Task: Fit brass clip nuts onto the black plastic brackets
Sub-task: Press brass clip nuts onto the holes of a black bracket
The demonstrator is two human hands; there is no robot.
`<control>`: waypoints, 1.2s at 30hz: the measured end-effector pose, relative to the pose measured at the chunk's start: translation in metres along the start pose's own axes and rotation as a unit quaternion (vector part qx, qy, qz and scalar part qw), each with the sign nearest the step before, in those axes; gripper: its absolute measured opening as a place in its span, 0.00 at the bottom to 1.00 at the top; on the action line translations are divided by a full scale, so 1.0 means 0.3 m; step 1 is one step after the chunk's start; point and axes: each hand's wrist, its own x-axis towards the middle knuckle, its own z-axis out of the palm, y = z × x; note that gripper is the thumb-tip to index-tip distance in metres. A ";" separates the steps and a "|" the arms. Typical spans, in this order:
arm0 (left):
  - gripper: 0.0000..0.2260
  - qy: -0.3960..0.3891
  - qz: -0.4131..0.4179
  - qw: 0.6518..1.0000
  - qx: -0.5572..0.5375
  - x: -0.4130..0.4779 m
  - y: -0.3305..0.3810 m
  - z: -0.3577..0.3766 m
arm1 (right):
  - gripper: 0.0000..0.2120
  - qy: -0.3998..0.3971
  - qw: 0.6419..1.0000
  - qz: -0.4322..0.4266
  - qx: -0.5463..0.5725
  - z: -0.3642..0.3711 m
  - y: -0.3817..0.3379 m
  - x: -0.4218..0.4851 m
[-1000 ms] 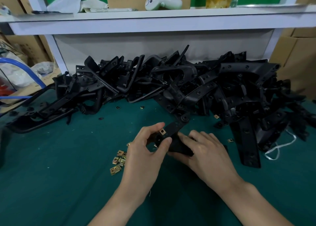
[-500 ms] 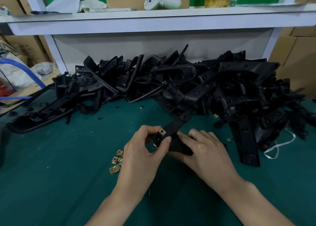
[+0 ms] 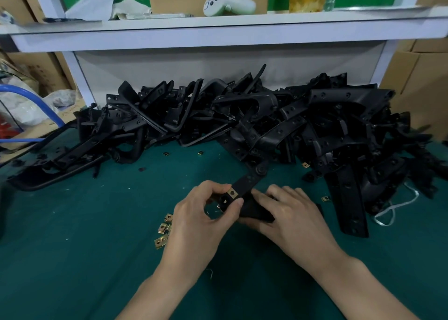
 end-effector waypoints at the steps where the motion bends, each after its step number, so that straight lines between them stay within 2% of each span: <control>1: 0.07 0.004 0.007 1.000 0.002 0.001 -0.002 -0.001 | 0.30 -0.003 1.000 0.001 0.000 -0.003 0.000 0.001; 4: 0.10 0.006 0.009 1.000 0.008 -0.003 -0.006 0.007 | 0.28 -0.020 1.000 0.009 0.010 -0.008 -0.004 0.003; 8: 0.16 -0.058 0.001 0.996 0.060 0.003 -0.020 -0.010 | 0.25 -0.038 0.999 0.024 0.023 -0.006 0.000 0.011; 11: 0.21 -0.115 0.024 0.979 0.166 0.023 -0.045 -0.052 | 0.27 -0.031 0.997 0.059 0.029 -0.012 0.018 0.017; 13: 0.22 -0.157 0.067 0.949 0.265 0.030 -0.049 -0.062 | 0.28 -0.044 0.992 0.097 0.063 -0.016 0.026 0.016; 15: 0.21 -0.194 0.090 0.917 0.335 0.028 -0.049 -0.051 | 0.28 -0.062 0.984 0.130 0.107 -0.013 0.034 0.011; 17: 0.19 -0.206 0.088 0.905 0.362 0.028 -0.051 -0.044 | 0.26 -0.062 0.982 0.133 0.121 -0.001 0.039 0.008; 21: 0.10 -0.184 0.121 0.913 0.344 0.035 -0.053 -0.045 | 0.23 -0.069 0.981 0.120 0.138 0.007 0.043 0.002; 26: 0.08 -0.157 0.136 0.910 0.359 0.031 -0.058 -0.038 | 0.26 -0.143 0.971 0.102 0.164 0.016 0.052 0.007; 29: 0.07 -0.107 0.105 0.948 0.281 0.030 -0.045 -0.045 | 0.27 -0.147 0.963 0.102 0.203 0.005 0.054 0.005; 31: 0.06 -0.079 -0.004 0.985 0.153 0.035 -0.026 -0.052 | 0.24 -0.139 0.960 0.097 0.225 -0.003 0.055 0.000; 32: 0.06 -0.064 -0.070 0.994 0.050 0.041 -0.017 -0.050 | 0.25 -0.141 0.958 0.096 0.231 -0.007 0.054 0.000; 34: 0.08 -0.030 -0.171 0.970 -0.170 0.055 -0.002 -0.045 | 0.27 -0.145 0.956 0.098 0.237 -0.008 0.053 0.002; 36: 0.09 -0.025 -0.236 0.913 -0.331 0.065 0.009 -0.049 | 0.28 -0.145 0.954 0.102 0.244 -0.007 0.055 0.004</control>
